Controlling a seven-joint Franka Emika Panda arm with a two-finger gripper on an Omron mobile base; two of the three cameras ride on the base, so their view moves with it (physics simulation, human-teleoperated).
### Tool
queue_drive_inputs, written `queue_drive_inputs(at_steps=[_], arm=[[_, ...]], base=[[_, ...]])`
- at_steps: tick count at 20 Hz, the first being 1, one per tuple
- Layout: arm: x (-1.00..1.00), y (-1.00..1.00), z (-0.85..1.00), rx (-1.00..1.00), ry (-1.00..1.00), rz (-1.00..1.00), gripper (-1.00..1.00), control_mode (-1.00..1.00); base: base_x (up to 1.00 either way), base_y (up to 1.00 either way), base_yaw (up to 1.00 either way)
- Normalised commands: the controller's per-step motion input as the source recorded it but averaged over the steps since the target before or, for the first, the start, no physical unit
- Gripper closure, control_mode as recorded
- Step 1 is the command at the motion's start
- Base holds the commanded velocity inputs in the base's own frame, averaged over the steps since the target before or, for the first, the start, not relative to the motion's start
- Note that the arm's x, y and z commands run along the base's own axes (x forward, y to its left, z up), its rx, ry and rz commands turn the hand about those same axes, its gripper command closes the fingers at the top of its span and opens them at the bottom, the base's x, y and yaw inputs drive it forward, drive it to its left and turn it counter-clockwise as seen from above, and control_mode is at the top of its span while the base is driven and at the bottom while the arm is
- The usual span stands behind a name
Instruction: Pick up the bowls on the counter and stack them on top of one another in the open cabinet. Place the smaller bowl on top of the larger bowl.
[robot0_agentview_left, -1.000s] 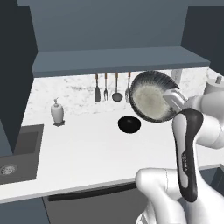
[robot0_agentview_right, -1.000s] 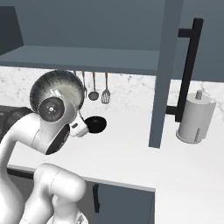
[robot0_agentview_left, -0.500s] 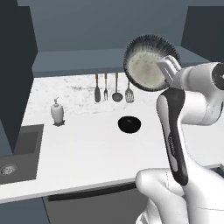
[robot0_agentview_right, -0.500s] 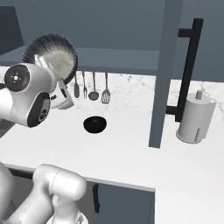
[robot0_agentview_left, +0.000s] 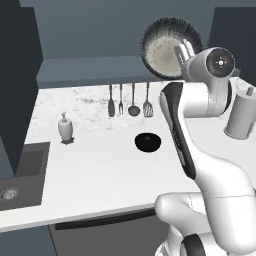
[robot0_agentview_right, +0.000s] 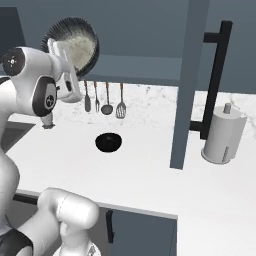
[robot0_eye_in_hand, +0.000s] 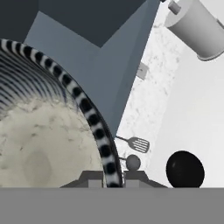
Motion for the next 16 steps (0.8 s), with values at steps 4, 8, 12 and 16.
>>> queue_drive_inputs(at_steps=[4, 8, 12, 16], arm=[[0.81, -0.16, 0.00, 0.13, 0.00, 0.00, 1.00, -1.00], [0.59, -0.37, 0.00, 0.13, 0.00, 0.00, 1.00, -1.00], [0.64, -0.21, -0.05, 0.07, 0.00, 0.00, 1.00, -1.00], [0.55, -0.06, -0.20, 0.02, 0.00, 0.00, 1.00, -1.00]], base=[[0.00, 0.00, 0.00], [0.00, 0.00, 0.00], [0.00, 0.00, 0.00], [0.00, 0.00, 0.00]])
